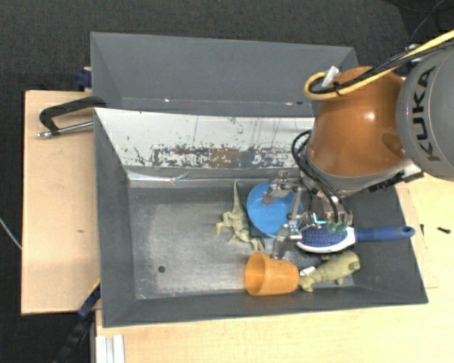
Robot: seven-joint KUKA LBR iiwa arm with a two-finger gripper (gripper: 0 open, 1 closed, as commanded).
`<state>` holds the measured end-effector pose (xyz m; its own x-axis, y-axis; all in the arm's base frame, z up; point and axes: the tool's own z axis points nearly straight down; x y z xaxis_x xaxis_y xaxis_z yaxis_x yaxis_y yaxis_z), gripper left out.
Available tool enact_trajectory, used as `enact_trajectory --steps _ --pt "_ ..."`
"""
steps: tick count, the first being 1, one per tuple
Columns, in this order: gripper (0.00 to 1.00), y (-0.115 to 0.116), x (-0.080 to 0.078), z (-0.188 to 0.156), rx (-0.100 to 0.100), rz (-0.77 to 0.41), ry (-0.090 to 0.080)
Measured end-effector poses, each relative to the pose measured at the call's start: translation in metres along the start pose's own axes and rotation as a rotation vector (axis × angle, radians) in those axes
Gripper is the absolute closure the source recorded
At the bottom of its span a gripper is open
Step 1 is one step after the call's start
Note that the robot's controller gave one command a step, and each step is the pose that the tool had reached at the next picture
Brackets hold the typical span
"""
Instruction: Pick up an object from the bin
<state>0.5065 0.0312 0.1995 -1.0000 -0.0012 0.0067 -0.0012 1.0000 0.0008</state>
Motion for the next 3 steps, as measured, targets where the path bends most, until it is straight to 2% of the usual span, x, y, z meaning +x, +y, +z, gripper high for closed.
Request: enact_trajectory --steps 1,2,3 --pt "0.0 0.015 -0.054 0.121 0.001 -0.314 -0.04" --pt "1.0 0.015 -0.056 0.118 0.0 -0.312 -0.051" --pt "1.0 -0.002 -0.096 -0.058 0.007 -0.745 -0.02"
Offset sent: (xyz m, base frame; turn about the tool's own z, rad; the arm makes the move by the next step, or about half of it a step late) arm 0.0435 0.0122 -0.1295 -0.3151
